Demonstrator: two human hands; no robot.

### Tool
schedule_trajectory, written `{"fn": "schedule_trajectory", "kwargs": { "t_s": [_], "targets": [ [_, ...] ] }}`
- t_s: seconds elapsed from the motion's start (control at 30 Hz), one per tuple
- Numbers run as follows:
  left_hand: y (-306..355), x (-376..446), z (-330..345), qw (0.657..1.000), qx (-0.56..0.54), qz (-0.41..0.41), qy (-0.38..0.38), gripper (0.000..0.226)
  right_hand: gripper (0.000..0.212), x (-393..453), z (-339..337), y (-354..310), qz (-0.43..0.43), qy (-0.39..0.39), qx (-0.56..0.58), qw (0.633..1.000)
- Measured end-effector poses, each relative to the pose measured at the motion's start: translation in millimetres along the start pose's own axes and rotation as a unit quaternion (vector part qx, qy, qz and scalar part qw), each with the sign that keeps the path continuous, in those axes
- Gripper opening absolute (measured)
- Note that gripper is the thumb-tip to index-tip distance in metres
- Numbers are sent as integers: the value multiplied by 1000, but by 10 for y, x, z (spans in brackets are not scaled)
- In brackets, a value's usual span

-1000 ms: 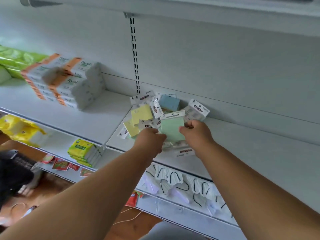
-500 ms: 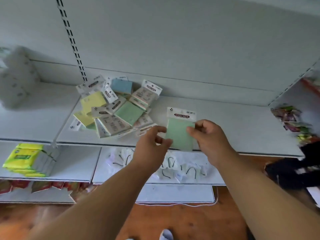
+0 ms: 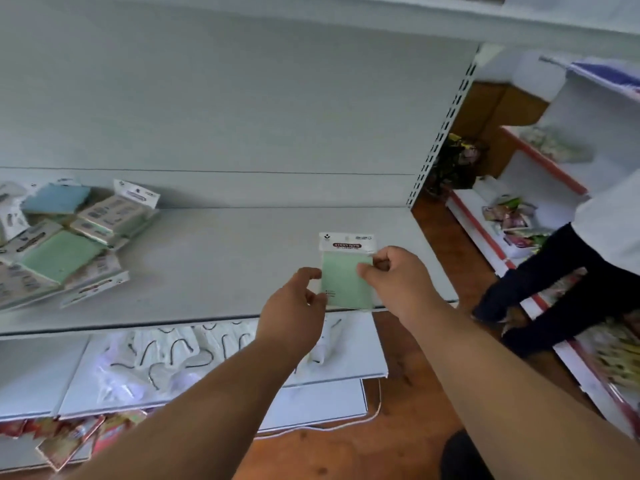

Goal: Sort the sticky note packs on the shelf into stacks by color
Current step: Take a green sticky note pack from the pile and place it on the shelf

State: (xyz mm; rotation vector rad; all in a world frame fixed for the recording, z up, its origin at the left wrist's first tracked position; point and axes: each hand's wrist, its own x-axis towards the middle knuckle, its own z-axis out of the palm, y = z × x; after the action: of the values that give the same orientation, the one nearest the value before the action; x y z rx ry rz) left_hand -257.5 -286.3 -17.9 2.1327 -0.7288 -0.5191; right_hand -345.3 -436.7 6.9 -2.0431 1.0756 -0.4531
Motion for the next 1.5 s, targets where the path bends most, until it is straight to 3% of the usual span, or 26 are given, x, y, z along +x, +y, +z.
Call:
{"fn": "schedule_trajectory", "kwargs": {
  "t_s": [0.3, 0.5, 0.6, 0.83, 1.0, 1.17, 1.3, 1.5],
  "targets": [
    [556, 794, 598, 998, 70, 3, -7, 33, 20, 909, -477, 401, -20, 8, -75, 997],
    [864, 1313, 911, 990, 138, -29, 3, 38, 28, 1555, -642, 483, -1, -44, -166, 985],
    [975, 1519, 1094, 983, 174, -55, 16, 31, 32, 1869, -622, 570, -16, -69, -204, 976],
    [1144, 1691, 1411, 963, 248, -100, 38, 14, 15, 2341, -509, 821, -60, -124, -264, 954],
    [1098, 1725, 1497, 962, 240, -107, 79, 25, 17, 2279, -506, 871, -120, -62, -326, 936],
    [926, 1479, 1358, 961, 213, -99, 149, 25, 21, 1970, -422, 687, -200, -80, -306, 927],
    [716, 1089, 1072, 960, 200, -84, 176, 27, 26, 1644, -245, 406, -203, -88, -267, 938],
    [-50, 505, -30, 942, 192, -123, 246, 27, 29, 919, 491, -332, -235, -102, -211, 943]
  ]
}}
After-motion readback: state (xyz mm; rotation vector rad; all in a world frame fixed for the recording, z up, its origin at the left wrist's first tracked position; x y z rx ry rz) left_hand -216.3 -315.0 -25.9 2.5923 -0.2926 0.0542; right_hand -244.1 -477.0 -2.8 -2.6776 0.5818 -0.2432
